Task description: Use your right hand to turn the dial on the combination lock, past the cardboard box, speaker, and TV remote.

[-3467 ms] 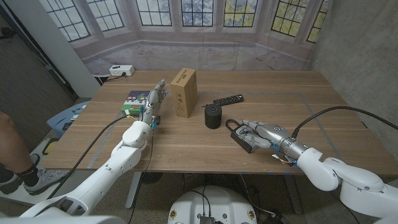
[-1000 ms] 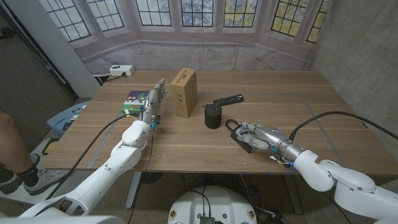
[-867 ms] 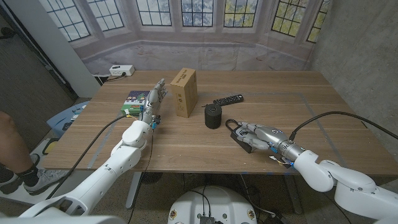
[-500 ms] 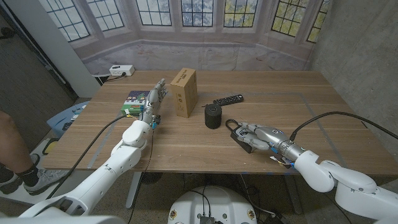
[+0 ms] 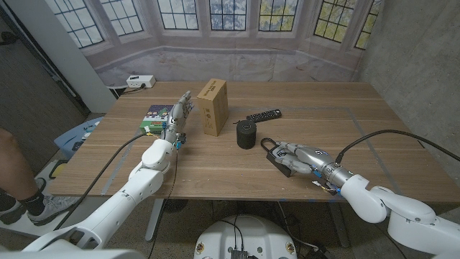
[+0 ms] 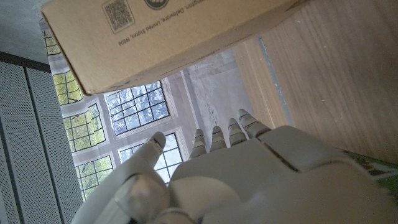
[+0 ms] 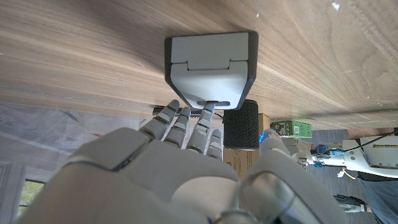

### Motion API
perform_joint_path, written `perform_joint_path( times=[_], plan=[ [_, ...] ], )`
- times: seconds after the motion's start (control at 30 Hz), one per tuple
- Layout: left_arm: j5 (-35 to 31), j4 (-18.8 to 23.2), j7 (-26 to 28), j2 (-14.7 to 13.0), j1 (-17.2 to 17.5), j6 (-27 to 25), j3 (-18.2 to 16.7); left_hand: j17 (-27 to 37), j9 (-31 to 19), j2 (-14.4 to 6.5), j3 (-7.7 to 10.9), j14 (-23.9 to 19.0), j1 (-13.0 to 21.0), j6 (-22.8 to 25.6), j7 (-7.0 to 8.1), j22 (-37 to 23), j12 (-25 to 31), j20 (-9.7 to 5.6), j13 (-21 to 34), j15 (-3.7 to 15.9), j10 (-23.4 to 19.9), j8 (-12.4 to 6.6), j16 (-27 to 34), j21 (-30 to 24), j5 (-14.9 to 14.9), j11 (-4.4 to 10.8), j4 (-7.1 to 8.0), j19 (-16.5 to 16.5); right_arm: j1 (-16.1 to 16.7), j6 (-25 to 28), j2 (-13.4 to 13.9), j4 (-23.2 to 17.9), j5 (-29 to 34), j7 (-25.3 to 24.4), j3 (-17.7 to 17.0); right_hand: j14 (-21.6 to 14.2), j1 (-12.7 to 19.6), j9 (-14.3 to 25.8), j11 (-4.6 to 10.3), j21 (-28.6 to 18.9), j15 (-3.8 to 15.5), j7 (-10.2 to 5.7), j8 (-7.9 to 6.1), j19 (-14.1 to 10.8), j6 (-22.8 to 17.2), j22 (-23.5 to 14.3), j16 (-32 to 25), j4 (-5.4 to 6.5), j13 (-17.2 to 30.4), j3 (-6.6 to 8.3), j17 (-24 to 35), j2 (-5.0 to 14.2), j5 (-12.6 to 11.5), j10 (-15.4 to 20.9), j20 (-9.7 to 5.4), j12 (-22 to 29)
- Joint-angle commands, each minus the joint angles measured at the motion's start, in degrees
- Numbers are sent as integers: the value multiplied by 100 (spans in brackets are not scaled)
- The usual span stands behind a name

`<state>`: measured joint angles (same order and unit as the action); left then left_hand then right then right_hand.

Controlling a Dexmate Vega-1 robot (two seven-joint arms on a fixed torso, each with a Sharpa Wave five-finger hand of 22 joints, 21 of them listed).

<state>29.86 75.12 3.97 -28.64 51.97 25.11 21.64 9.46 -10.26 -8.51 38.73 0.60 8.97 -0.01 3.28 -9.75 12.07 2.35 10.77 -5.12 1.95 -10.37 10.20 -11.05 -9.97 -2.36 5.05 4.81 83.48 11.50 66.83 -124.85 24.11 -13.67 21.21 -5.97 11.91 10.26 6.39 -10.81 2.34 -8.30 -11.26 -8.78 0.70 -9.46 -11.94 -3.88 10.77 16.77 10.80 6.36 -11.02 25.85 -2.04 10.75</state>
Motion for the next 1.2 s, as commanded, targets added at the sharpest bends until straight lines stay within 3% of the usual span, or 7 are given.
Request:
perform_joint_path(
  times=[0.03, 1.2],
  plan=[
    [-11, 21, 14, 4, 13, 9, 3, 29, -19, 0, 34, -25, -30, -32, 26, -10, -19, 6, 31, 4, 12, -26, -1, 1, 3, -34, -10, 38, 69, 49, 45, -48, -15, -16, -31, -57, -21, 13, -9, -10, 113, -3, 19, -50, -41, -9, -3, -14, 12, 25, 13, 3, 6, 47, -262, 38],
    [-6, 124, 50, -24, 135, 56, -32, 30, -19, -4, 41, -78, -33, -27, 17, -9, -14, 9, 31, 7, 1, -29, 12, -2, 3, -36, -9, 55, 331, 104, 193, -254, -67, -153, -293, -87, -40, 14, -9, -9, 120, 6, 16, -88, -68, -9, 1, -42, 12, 59, 13, 2, 6, 78, -270, 35]
  ],
)
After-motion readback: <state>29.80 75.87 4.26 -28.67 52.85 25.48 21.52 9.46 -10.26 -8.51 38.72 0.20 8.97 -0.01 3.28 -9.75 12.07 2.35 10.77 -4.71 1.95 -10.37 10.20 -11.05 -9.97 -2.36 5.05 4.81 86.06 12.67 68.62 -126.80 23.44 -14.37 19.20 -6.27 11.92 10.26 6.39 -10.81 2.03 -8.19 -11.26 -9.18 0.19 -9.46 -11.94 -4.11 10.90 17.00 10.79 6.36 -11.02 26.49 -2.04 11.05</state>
